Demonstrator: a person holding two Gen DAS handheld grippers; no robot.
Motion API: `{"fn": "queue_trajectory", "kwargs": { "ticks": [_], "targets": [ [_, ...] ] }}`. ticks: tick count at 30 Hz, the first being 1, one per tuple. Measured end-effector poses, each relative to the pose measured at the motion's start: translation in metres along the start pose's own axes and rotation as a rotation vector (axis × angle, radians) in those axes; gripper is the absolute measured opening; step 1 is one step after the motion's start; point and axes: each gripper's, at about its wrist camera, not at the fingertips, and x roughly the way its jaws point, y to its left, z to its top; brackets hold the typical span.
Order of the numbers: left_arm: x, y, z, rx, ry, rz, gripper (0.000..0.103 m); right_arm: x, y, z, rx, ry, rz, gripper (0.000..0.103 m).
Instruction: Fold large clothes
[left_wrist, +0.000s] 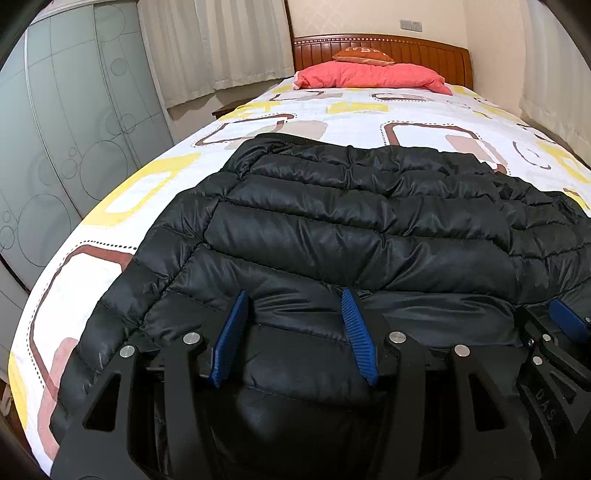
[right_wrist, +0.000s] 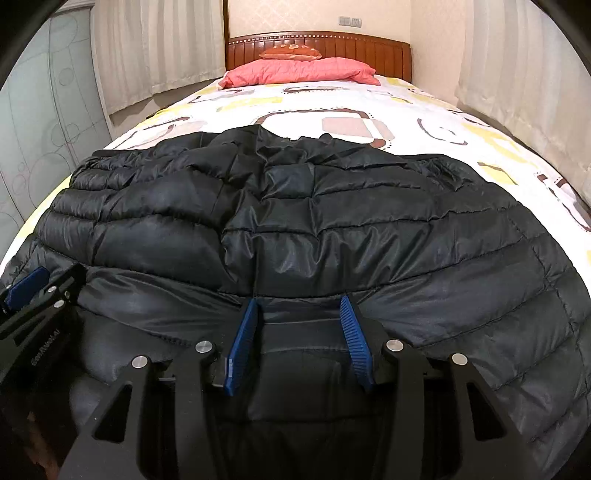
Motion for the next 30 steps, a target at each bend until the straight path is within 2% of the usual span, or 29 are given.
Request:
{"fn": "queue_trajectory", "kwargs": {
  "ticks": [4, 8, 9, 15, 19, 20, 23, 26, 30],
  "targets": [
    [-0.003, 0.002, 0.001, -0.003, 0.0, -0.006, 0.053, -0.001, 0.002, -0.001, -0.005, -0.01, -0.008, 0.048],
    [-0.008, 0.009, 0.003, -0.023, 0.012, -0.044, 0.054, -0.002, 0.003, -0.003, -0.006, -0.018, -0.01, 0.047],
    [-0.011, 0.012, 0.004, -0.026, 0.017, -0.052, 0.06, -0.003, 0.004, -0.004, -0.005, -0.019, -0.01, 0.047],
    [-0.027, 0.049, 0.014, -0.099, 0.02, -0.072, 0.071, -0.003, 0.004, -0.005, -0.003, -0.022, -0.008, 0.047],
    [-0.022, 0.098, 0.016, -0.254, 0.061, -0.092, 0.072, -0.003, 0.004, -0.004, -0.003, -0.022, -0.008, 0.047],
    [-0.019, 0.117, 0.014, -0.333, 0.076, -0.127, 0.072, -0.004, 0.004, -0.004, -0.003, -0.024, -0.008, 0.047],
    [-0.01, 0.148, 0.01, -0.453, 0.105, -0.189, 0.08, -0.004, 0.004, -0.004, -0.003, -0.023, -0.006, 0.047],
    [0.003, 0.176, 0.004, -0.562, 0.134, -0.256, 0.081, -0.004, 0.004, -0.005, -0.002, -0.023, -0.006, 0.047],
    [0.021, 0.193, -0.003, -0.629, 0.181, -0.33, 0.084, -0.004, 0.004, -0.004, -0.004, -0.024, -0.009, 0.047]
  ]
}}
